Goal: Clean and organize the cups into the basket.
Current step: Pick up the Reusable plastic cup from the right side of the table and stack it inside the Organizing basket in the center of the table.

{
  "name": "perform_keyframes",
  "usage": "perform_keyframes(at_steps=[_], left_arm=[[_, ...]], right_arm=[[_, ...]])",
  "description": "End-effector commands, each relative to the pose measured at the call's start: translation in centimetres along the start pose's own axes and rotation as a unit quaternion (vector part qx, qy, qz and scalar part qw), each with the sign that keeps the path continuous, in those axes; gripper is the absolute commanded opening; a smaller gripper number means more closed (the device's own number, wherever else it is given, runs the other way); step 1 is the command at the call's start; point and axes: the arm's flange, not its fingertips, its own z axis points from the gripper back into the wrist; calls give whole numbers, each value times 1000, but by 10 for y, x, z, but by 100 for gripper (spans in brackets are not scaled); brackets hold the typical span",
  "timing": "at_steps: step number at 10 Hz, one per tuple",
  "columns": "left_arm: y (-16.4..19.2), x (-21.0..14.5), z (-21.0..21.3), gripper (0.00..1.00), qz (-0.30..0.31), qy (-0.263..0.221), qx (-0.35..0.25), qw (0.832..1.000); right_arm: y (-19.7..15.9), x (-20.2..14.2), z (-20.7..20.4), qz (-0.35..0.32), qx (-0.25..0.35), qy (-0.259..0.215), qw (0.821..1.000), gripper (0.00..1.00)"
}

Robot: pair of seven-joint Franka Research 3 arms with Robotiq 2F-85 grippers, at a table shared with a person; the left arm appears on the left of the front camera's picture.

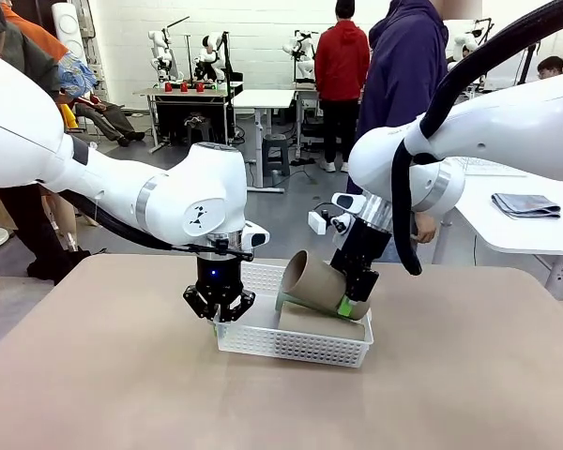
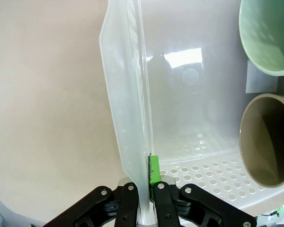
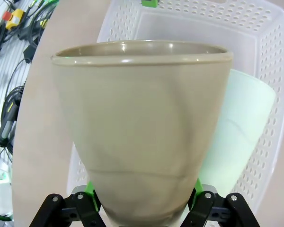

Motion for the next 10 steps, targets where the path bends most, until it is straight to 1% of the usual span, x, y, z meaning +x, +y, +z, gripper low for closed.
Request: perform_keyframes(at_steps=[1, 3, 4, 5, 10], left_arm=[[-2, -1, 1, 0, -1, 0, 0, 1000], [-2, -1, 1, 0, -1, 0, 0, 1000], [-2, -1, 1, 0, -1, 0, 0, 1000], [-2, -1, 1, 0, -1, 0, 0, 1000], [-2, -1, 1, 0, -1, 0, 0, 1000]], right_arm=[[-9, 7, 3, -10, -6, 23, 1000, 80], [-10, 7, 3, -13, -5, 21, 1000, 80], [-10, 6, 2, -14, -5, 18, 1000, 88], [-11, 5, 1, -14, -6, 16, 1000, 100], [-10, 5, 3, -11, -12, 7, 1000, 100]])
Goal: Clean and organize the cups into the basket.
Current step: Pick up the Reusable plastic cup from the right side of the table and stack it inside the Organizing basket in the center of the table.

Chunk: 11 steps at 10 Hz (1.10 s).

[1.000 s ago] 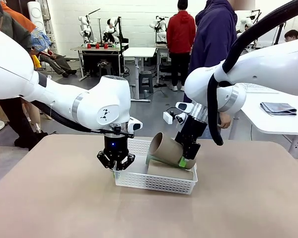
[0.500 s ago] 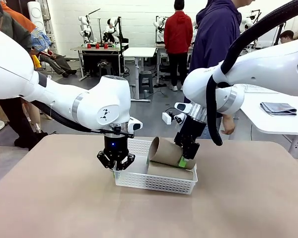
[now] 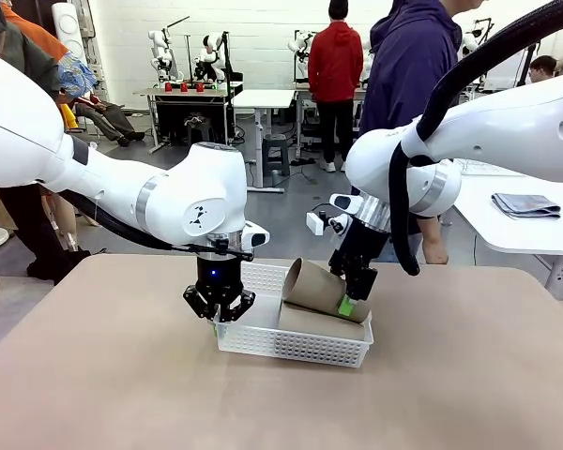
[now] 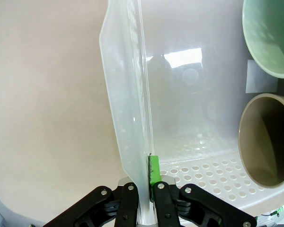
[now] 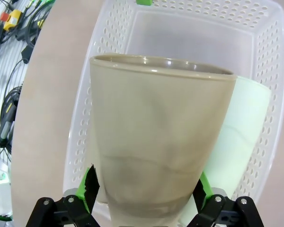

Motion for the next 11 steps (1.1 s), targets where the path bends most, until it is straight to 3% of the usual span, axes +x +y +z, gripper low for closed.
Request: perform_keyframes(at_steps=[1, 3, 7, 9, 11], left_arm=[[-2, -1, 1, 0, -1, 0, 0, 1000], [-2, -1, 1, 0, -1, 0, 0, 1000], [-2, -1, 1, 0, -1, 0, 0, 1000], [-2, -1, 1, 0, -1, 0, 0, 1000], [-2, -1, 1, 0, -1, 0, 0, 1000]], right_arm=[[-4, 4, 6, -6, -13, -1, 1000, 100], [2, 2, 19, 2, -27, -12, 1000, 100], [36, -4, 81, 26, -78, -83, 993, 100], [58, -23, 110, 41, -92, -140, 985, 100], [87, -64, 135, 47, -102, -206, 972, 100]])
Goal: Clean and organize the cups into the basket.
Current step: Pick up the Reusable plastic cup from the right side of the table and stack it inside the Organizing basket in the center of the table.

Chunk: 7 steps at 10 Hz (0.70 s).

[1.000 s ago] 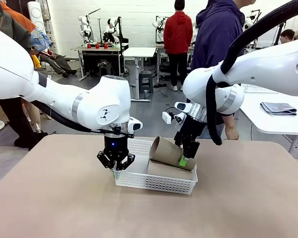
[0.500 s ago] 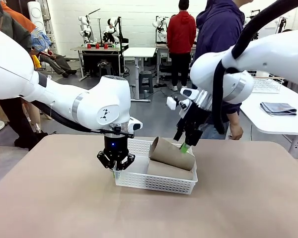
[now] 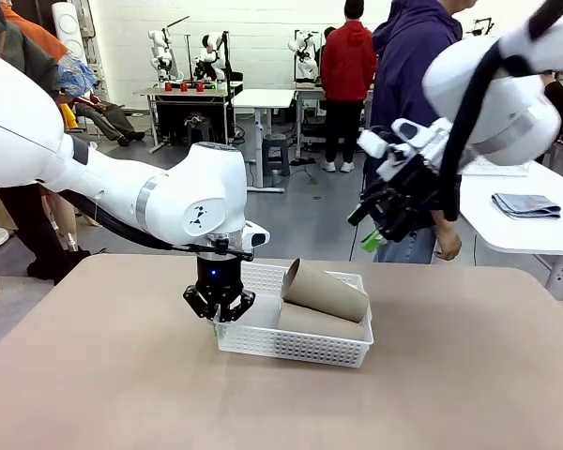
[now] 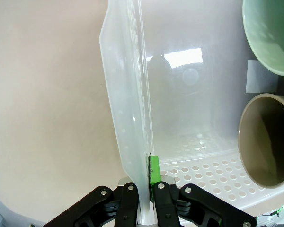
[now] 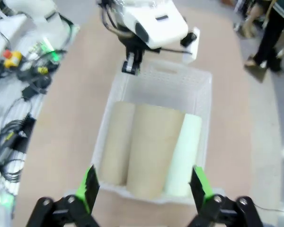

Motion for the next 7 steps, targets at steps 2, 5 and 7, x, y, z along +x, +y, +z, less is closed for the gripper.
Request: perform_keyframes(at_steps=[2, 5, 7], left_arm=[[-2, -1, 1, 0, -1, 0, 0, 1000], [-2, -1, 1, 0, -1, 0, 0, 1000], [-2, -1, 1, 0, -1, 0, 0, 1000]], right_arm=[[55, -64, 50, -7, -15, -86, 996, 100], [88, -131, 110, -51, -114, -155, 980, 100], [104, -177, 135, -57, -161, -202, 964, 100]])
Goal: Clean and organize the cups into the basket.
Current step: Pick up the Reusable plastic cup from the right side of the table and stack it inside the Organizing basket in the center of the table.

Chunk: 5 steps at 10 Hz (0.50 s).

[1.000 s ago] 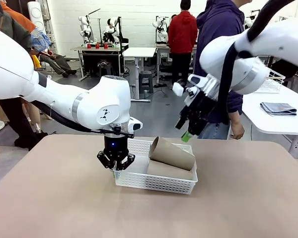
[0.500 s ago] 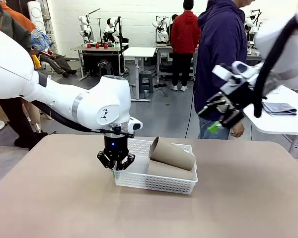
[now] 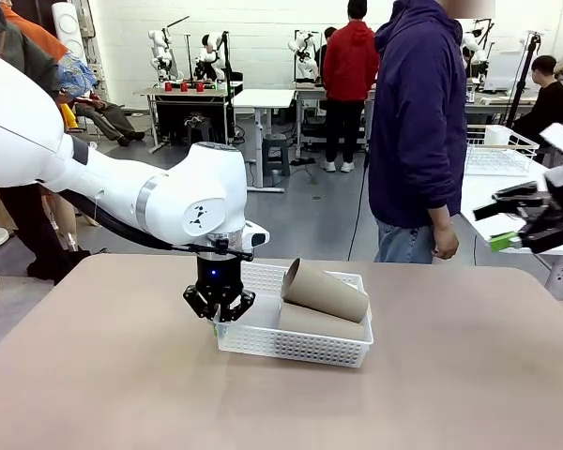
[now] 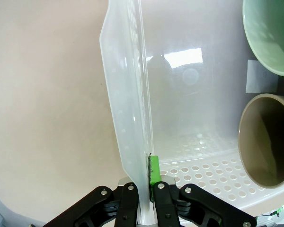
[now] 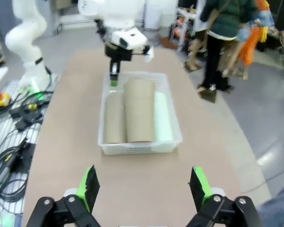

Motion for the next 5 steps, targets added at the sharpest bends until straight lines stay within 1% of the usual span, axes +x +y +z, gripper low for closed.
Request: perform_keyframes(at_steps=[1, 2, 3, 4, 5], left_arm=[[-2, -1, 0, 0, -1, 0, 0, 1000], [-2, -1, 0, 0, -1, 0, 0, 1000], [-2, -1, 0, 0, -1, 0, 0, 1000], [-2, -1, 0, 0, -1, 0, 0, 1000], [-2, -1, 0, 0, -1, 0, 0, 1000]], right_arm=[[2, -37, 18, 17, -28, -65, 997, 100], [-1, -64, 30, 12, -31, -87, 996, 100], [-3, -88, 44, 4, -36, -118, 992, 100], [-2, -102, 53, 2, -46, -138, 989, 100], [-1, -108, 57, 2, -51, -138, 989, 100]])
